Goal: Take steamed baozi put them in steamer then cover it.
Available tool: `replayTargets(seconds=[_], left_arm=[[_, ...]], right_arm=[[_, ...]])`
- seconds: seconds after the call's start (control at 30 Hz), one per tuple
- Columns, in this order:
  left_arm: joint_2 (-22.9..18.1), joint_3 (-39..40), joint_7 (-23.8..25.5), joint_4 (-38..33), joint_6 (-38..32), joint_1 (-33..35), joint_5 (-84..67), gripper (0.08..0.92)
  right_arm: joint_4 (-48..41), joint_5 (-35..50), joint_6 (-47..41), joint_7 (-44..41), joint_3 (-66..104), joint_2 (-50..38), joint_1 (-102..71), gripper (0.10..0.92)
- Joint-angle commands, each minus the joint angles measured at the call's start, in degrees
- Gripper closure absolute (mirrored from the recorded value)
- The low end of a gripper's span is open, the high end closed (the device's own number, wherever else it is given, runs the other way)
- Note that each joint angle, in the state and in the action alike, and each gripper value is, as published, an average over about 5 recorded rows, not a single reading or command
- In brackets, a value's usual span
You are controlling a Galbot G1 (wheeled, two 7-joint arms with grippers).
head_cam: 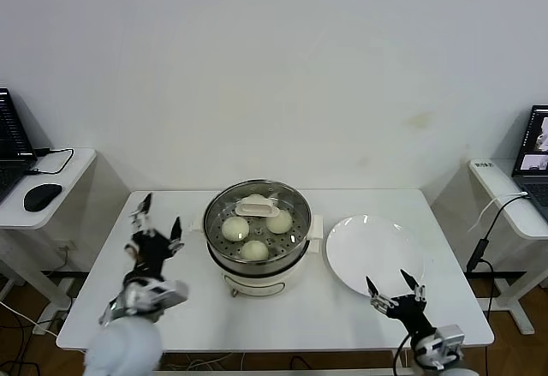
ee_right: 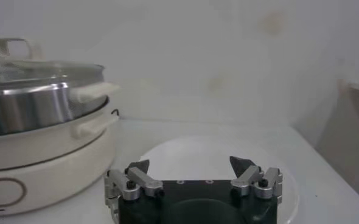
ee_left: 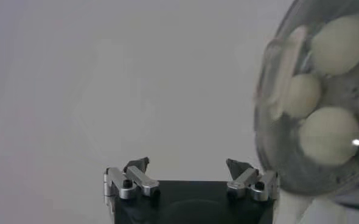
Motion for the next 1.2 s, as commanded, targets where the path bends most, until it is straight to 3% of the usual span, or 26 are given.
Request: replayTargets(seconds=[0.03, 0.33, 0.7, 1.2], left_arm=[[-4.1, -16.9, -12.0, 2.7, -19.4, 19.1, -42.6, 0.177], [-5.1, -13.5, -12.9, 6.4, -21.1, 24.2, -45.3, 0.177], [-5.0, -13.9, -12.2, 2.5, -12.3, 27.5, -45.9, 0.177], [-5.6, -11.4, -12.2, -0.2, -11.6, 29.7, -45.4, 0.177]], right_arm=[[1.5, 2.1, -0.6, 2.0, -1.7, -2.5, 0.3, 0.203], [0.9, 1.7, -1.2, 4.9, -3.2, -0.1, -1.7, 0.203], [5.6, -0.9, -6.8, 5.2, -6.6, -0.6, -4.1, 0.203], [4.4, -1.9, -5.0, 5.2, -5.6, 0.2, -3.7, 0.203]])
